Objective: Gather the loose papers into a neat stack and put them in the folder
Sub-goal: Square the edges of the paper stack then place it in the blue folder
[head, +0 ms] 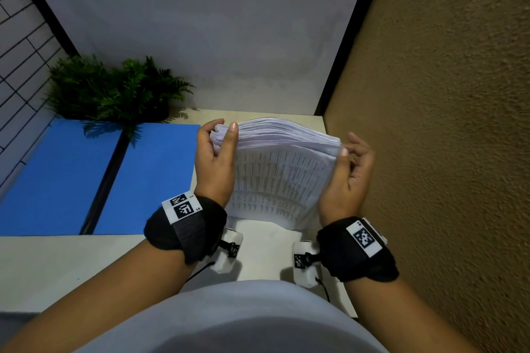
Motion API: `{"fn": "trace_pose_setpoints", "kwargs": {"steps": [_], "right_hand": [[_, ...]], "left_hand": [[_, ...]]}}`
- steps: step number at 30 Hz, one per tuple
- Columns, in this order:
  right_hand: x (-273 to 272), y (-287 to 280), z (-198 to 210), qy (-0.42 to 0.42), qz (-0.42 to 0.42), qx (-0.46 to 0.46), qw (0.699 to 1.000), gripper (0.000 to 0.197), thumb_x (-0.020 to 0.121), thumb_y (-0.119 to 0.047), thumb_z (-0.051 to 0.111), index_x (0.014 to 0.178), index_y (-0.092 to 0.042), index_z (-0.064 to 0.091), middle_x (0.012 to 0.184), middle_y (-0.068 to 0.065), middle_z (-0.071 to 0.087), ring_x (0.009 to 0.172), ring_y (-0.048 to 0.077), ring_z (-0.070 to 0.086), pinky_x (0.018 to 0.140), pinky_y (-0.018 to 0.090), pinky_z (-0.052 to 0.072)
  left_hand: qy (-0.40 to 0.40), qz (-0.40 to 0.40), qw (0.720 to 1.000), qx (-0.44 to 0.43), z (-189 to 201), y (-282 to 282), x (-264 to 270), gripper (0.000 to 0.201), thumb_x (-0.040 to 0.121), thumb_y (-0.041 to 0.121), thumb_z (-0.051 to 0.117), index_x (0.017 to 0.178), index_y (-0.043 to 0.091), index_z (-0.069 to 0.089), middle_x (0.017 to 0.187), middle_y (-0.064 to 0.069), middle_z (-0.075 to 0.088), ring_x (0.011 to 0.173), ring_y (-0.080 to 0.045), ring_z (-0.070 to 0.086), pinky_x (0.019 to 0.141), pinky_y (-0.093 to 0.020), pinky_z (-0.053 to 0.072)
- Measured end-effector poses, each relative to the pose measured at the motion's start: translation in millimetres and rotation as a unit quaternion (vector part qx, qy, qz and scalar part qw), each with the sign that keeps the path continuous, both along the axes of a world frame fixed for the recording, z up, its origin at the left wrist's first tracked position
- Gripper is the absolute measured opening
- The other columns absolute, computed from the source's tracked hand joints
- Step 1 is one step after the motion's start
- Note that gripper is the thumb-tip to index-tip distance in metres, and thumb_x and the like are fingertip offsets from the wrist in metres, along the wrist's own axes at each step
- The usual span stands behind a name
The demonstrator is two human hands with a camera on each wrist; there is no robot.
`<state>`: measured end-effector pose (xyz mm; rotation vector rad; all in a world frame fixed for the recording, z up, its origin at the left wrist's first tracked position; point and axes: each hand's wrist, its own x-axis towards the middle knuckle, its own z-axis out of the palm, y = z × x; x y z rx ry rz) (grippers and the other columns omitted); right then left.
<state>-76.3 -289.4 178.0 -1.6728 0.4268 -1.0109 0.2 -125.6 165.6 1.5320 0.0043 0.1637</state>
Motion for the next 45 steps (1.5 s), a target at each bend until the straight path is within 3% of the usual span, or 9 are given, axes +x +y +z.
{"fn": "trace_pose_setpoints", "kwargs": {"steps": [5, 8, 14, 16, 18, 22, 28, 31, 45], "right_hand": [[-2, 4, -1, 0.009, 0.029, 0.058, 0.998, 0.013, 0.096, -0.032, 0.039, 0.102, -0.042, 0.044, 0.13, -0.001, 0.051, 0.106, 0.002, 0.057, 0.089, 0.044, 0.052], [-3, 3, -2, 0.049, 0.069, -0.032, 0.996, 0.029, 0.093, -0.041, 0.045, 0.121, -0.039, 0.051, 0.131, 0.0, 0.043, 0.12, 0.017, 0.05, 0.095, 0.049, 0.05], [-3, 0, -1, 0.095, 0.094, -0.068, 0.989, 0.035, 0.085, -0.054, 0.052, 0.118, -0.042, 0.055, 0.112, -0.016, 0.037, 0.108, -0.008, 0.049, 0.088, 0.02, 0.052], [0, -2, -1, 0.115, 0.066, -0.058, 0.99, 0.037, 0.082, -0.059, 0.052, 0.115, -0.043, 0.056, 0.105, -0.025, 0.034, 0.099, -0.005, 0.05, 0.083, 0.023, 0.055], [3, -3, 2, 0.129, 0.041, -0.035, 0.99, 0.041, 0.081, -0.059, 0.053, 0.114, -0.036, 0.057, 0.103, -0.02, 0.035, 0.096, -0.002, 0.049, 0.082, 0.032, 0.056], [4, -3, 3, 0.131, 0.076, -0.086, 0.985, 0.028, 0.086, -0.044, 0.062, 0.109, -0.028, 0.059, 0.113, -0.007, 0.035, 0.099, -0.002, 0.047, 0.079, 0.021, 0.051], [15, -11, 4, 0.159, 0.097, -0.068, 0.98, 0.036, 0.083, -0.056, 0.058, 0.114, -0.038, 0.056, 0.114, -0.012, 0.038, 0.11, 0.014, 0.051, 0.088, 0.043, 0.056], [18, -13, 2, 0.153, 0.069, -0.042, 0.985, 0.034, 0.082, -0.058, 0.057, 0.109, -0.036, 0.057, 0.113, -0.01, 0.038, 0.107, 0.012, 0.052, 0.087, 0.045, 0.056], [17, -11, -1, 0.134, 0.062, -0.067, 0.987, 0.027, 0.083, -0.055, 0.056, 0.099, -0.033, 0.053, 0.111, -0.01, 0.039, 0.1, 0.006, 0.051, 0.085, 0.042, 0.056]], "left_hand": [[-0.001, -0.008, 1.0, 0.006, 3, 0, -5, 0.045, 0.093, 0.044, 0.06, 0.129, 0.02, 0.049, 0.116, 0.003, 0.057, 0.097, -0.003, 0.059, 0.072, -0.007, 0.047], [-0.009, 0.006, 1.0, 0.018, 5, -1, -7, 0.043, 0.093, 0.038, 0.061, 0.129, 0.016, 0.05, 0.105, 0.014, 0.052, 0.087, 0.005, 0.057, 0.069, -0.007, 0.046], [-0.022, -0.051, 0.998, 0.007, 2, 7, -9, 0.076, 0.072, 0.058, 0.068, 0.136, 0.024, 0.045, 0.117, 0.01, 0.056, 0.103, 0.001, 0.06, 0.085, -0.015, 0.051], [-0.023, -0.082, 0.996, 0.007, -2, 10, -8, 0.089, 0.066, 0.055, 0.074, 0.143, 0.028, 0.039, 0.127, 0.003, 0.056, 0.114, -0.007, 0.059, 0.089, -0.015, 0.05], [-0.023, -0.102, 0.994, 0.013, -10, 11, -7, 0.104, 0.062, 0.052, 0.08, 0.15, 0.029, 0.03, 0.133, 0.004, 0.054, 0.122, -0.007, 0.056, 0.095, -0.015, 0.048], [-0.019, -0.119, 0.992, 0.038, -21, 13, -4, 0.124, 0.055, 0.048, 0.087, 0.155, 0.026, 0.017, 0.15, 0.004, 0.04, 0.135, -0.006, 0.044, 0.107, -0.02, 0.042], [-0.001, -0.163, 0.986, 0.023, -24, 15, -4, 0.12, 0.056, 0.043, 0.087, 0.153, 0.035, 0.017, 0.146, 0.012, 0.045, 0.13, 0.003, 0.047, 0.103, -0.019, 0.045], [-0.004, -0.177, 0.984, 0.018, -21, 15, -5, 0.117, 0.059, 0.043, 0.086, 0.151, 0.047, 0.014, 0.144, 0.026, 0.039, 0.129, 0.006, 0.045, 0.102, -0.022, 0.047], [0.0, -0.178, 0.984, 0.007, -25, 13, 1, 0.125, 0.06, 0.046, 0.088, 0.151, 0.053, 0.002, 0.16, 0.008, 0.026, 0.142, -0.008, 0.037, 0.114, -0.041, 0.039]]}}
